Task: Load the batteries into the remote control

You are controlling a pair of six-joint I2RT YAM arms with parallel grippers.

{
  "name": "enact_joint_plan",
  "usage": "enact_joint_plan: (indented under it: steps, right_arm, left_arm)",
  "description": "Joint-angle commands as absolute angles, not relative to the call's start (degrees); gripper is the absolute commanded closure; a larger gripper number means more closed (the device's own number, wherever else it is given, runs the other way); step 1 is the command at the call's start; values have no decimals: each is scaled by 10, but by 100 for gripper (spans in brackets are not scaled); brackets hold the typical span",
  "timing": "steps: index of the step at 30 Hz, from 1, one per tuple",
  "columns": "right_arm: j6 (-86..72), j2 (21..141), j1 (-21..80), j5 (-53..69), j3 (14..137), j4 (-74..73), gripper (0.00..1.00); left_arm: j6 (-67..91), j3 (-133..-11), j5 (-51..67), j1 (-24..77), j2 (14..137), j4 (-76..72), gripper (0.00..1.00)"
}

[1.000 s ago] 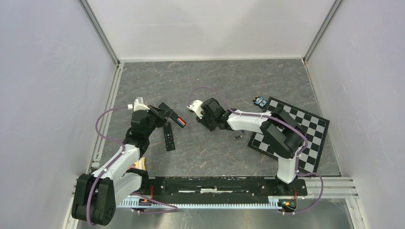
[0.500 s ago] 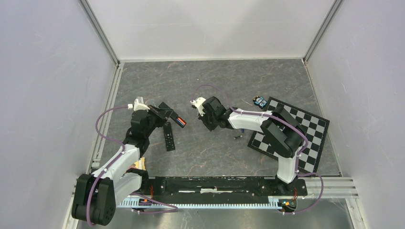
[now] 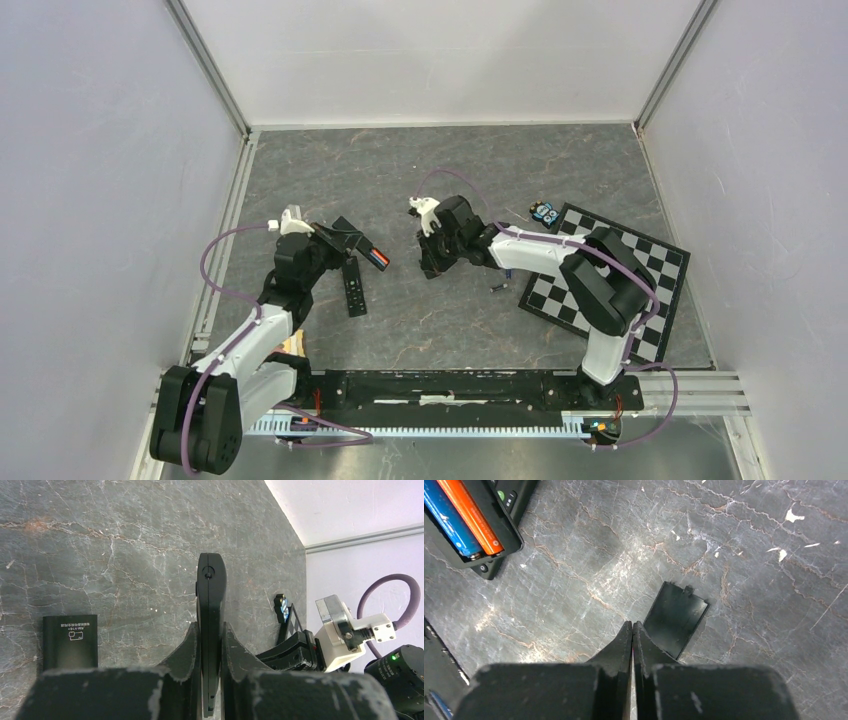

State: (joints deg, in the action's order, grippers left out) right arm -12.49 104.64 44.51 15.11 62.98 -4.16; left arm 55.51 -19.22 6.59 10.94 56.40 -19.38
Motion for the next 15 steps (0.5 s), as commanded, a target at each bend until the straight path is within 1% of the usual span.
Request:
enact_joint_plan:
  steps: [1, 2, 4, 6, 9, 12, 15]
  right_arm:
    - [-33, 1016, 463, 127, 635, -47, 86]
    - [10, 1010, 475, 96, 628, -48, 79]
    - [89, 1000, 489, 84, 606, -39, 67]
    - [140, 989, 491, 94, 583, -25, 60]
    - [207, 991, 490, 103, 586, -41, 55]
    - [261, 1008, 490, 128, 607, -81, 54]
    - [294, 1024, 490, 129, 618, -93, 55]
  left_arm:
    - [532, -191, 69, 107, 549, -220, 98]
    - [532, -191, 68, 107, 548, -220, 98]
    - [532, -192, 67, 107, 547, -219, 98]
    - [531, -192, 65, 107, 545, -217, 98]
    - [529, -195, 64, 106, 542, -211, 98]
    - [529, -198, 61, 106, 542, -208, 98]
    - [529, -200, 60, 106, 543, -207, 98]
